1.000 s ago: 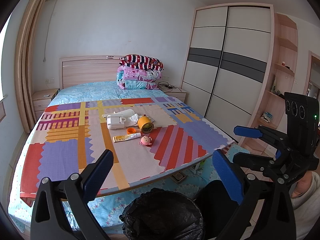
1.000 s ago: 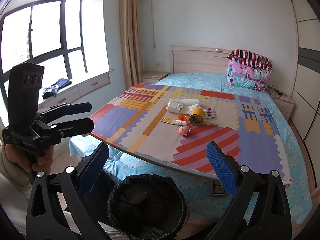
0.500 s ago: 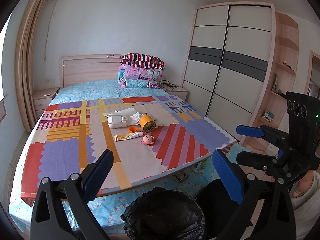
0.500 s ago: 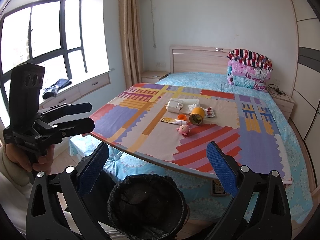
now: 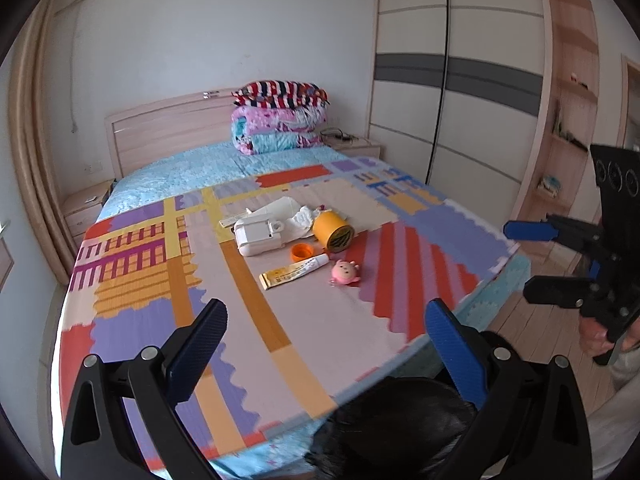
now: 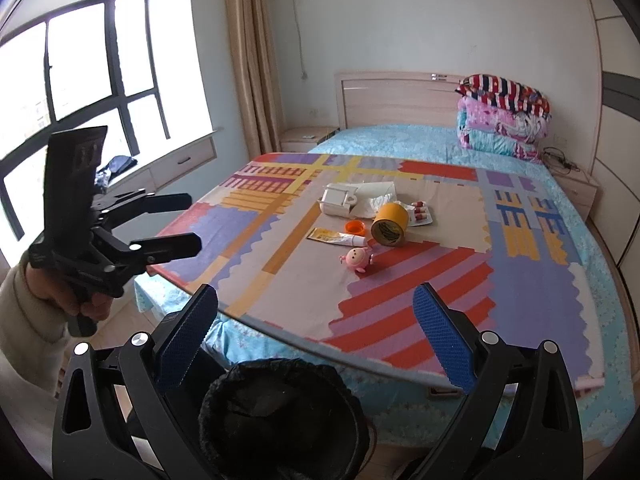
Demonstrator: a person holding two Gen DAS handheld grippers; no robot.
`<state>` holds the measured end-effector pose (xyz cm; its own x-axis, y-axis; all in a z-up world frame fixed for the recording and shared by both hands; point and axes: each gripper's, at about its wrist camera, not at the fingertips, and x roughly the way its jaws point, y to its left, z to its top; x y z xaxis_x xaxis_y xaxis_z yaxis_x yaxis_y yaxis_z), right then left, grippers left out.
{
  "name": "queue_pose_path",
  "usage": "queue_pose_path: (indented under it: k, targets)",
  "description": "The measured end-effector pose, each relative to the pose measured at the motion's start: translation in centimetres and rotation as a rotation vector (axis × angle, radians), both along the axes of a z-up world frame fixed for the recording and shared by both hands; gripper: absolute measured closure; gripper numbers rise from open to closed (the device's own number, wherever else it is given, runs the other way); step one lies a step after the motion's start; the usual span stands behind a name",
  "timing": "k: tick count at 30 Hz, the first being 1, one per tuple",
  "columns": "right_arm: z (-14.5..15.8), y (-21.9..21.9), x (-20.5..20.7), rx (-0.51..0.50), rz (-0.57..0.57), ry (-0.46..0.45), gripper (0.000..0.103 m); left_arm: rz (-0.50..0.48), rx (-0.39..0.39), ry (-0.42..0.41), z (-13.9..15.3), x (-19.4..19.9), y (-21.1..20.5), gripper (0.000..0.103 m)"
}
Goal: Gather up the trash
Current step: 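Grasp the ointment tube with the left tool while the right tool grasps the pink toy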
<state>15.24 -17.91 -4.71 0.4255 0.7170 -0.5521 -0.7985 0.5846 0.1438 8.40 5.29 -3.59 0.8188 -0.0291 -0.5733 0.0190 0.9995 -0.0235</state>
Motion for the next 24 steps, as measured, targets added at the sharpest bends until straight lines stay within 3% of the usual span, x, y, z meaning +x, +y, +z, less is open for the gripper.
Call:
queue_pose_path:
  k: [11, 24]
  targets:
    - [-2.4, 3.6, 4.8, -0.037, 0.001, 0.043, 0.004, -0.115, 0.047, 0.080, -2.8, 7.6, 2.9, 0.008]
    - [-5.8, 6.3, 8.9, -0.069, 0.016, 0.112, 0.013, -0.208, 0.092, 0.163, -6.7, 14.6, 3.9, 0.021]
